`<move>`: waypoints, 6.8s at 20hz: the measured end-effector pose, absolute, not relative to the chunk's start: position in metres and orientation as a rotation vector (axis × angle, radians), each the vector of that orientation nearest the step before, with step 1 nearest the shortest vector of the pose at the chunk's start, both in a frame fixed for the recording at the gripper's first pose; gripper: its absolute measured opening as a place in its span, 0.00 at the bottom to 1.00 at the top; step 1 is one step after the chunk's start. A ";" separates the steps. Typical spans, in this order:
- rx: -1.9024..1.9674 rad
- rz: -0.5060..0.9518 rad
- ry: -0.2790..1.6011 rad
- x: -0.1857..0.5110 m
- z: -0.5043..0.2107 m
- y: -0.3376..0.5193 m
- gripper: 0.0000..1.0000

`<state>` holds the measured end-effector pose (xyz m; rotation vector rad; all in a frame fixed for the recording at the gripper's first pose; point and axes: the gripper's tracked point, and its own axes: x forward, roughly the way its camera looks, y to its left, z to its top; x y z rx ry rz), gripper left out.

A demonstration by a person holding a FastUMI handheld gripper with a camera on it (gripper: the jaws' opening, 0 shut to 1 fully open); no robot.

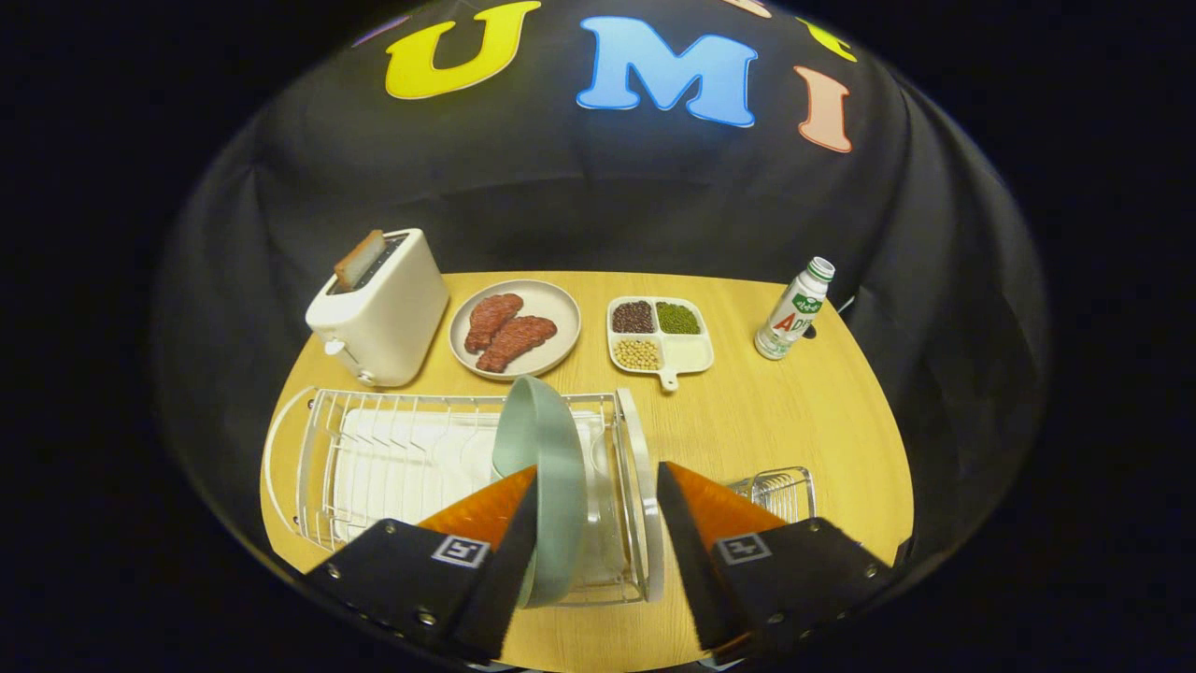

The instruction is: Take the plate from the dish rack, then take the spoon from the basket and place it into the plate.

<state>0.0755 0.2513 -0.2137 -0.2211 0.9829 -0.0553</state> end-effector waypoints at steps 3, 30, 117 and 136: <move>-0.287 -0.145 1.071 0.067 -0.227 0.257 0.32; 0.016 -0.064 0.898 0.050 -0.098 0.210 0.09; -0.025 0.312 0.209 0.030 -0.226 0.044 0.11; -0.061 0.328 0.238 -0.028 -0.112 0.034 0.06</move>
